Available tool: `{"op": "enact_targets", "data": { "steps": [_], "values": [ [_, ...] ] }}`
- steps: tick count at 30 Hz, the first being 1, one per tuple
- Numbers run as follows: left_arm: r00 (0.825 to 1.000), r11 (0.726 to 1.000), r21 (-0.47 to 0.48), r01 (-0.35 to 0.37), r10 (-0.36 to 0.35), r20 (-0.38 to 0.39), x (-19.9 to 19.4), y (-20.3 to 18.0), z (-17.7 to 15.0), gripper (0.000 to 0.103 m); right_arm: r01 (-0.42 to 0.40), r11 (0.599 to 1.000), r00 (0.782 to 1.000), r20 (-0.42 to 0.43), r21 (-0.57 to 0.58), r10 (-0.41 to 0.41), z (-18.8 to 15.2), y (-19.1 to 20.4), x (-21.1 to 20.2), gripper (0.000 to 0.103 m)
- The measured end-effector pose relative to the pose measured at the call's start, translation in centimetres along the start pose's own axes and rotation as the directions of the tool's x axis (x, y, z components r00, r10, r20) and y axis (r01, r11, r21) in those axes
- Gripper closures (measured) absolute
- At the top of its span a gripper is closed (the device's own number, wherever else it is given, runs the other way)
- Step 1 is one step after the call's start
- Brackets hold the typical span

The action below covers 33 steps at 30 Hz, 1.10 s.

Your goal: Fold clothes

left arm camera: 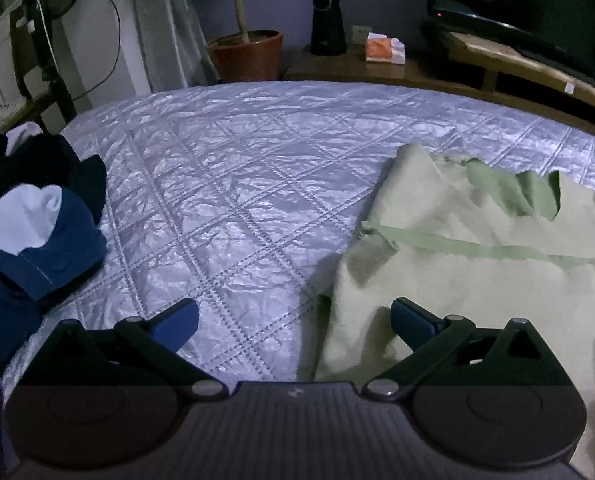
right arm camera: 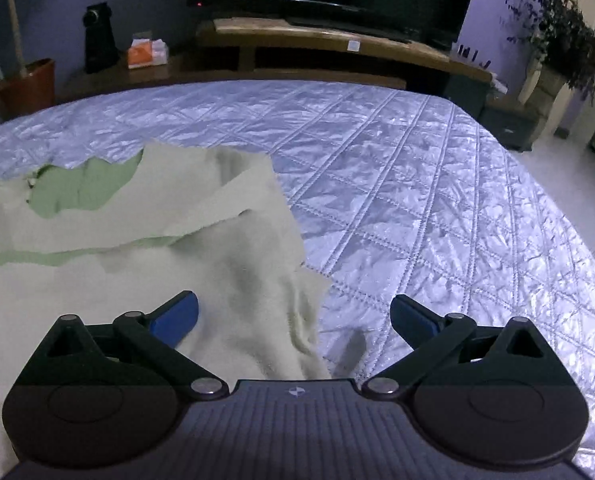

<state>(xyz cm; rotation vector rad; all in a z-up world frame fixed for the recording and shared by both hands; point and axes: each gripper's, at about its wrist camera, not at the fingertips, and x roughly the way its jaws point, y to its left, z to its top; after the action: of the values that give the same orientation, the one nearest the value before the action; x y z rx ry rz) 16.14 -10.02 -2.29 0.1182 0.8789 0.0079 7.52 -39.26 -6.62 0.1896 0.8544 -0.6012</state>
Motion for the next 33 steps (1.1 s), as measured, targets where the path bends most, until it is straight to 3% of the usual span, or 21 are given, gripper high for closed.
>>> {"op": "enact_targets", "data": {
  "steps": [6,13,18,22,25,28,29,31,33],
  "values": [
    [1.000,1.000,-0.003,0.004,-0.004,-0.008,-0.5,0.7,-0.3,0.001,-0.072,0.995,0.997,-0.012,0.075,0.073,0.1,-0.8,-0.8,0.000],
    [0.994,0.996,0.040,-0.085,0.081,0.076,-3.1,2.0,-2.2,0.001,-0.079,0.995,0.995,-0.050,0.053,0.081,-1.1,-0.1,-2.4,0.000],
    [0.989,0.998,0.060,-0.032,0.022,0.145,-5.8,3.5,-3.7,0.001,-0.082,0.996,0.995,-0.047,0.033,0.083,-1.9,-0.3,-4.4,0.000],
    [0.980,0.986,0.159,-0.042,0.010,0.198,-7.7,3.4,-5.5,0.001,-0.134,0.991,0.991,0.036,0.030,0.133,-3.3,-1.5,-7.7,0.001],
    [0.964,0.951,0.297,-0.086,0.004,0.265,-8.3,2.5,-7.1,0.001,-0.160,0.985,0.971,0.168,-0.063,0.169,-4.3,-1.9,-10.9,0.002],
    [0.953,0.897,0.428,-0.109,-0.027,0.301,-8.4,1.5,-8.4,0.002,-0.172,0.945,0.902,0.342,-0.279,0.265,-6.3,-2.5,-14.0,0.001],
    [0.954,0.882,0.457,-0.111,-0.035,0.299,-8.4,1.1,-8.6,0.002,-0.142,0.919,0.894,0.352,-0.368,0.279,-6.9,-2.4,-14.4,0.001],
    [0.958,0.857,0.509,-0.077,-0.078,0.275,-8.4,0.6,-9.1,0.002,-0.056,0.826,0.904,0.322,-0.560,0.280,-8.2,-2.2,-14.3,0.001],
    [0.958,0.832,0.554,-0.027,-0.138,0.253,-8.6,0.0,-9.5,0.003,-0.044,0.730,0.910,0.275,-0.682,0.312,-9.5,-2.5,-13.9,0.002]
  ]
}}
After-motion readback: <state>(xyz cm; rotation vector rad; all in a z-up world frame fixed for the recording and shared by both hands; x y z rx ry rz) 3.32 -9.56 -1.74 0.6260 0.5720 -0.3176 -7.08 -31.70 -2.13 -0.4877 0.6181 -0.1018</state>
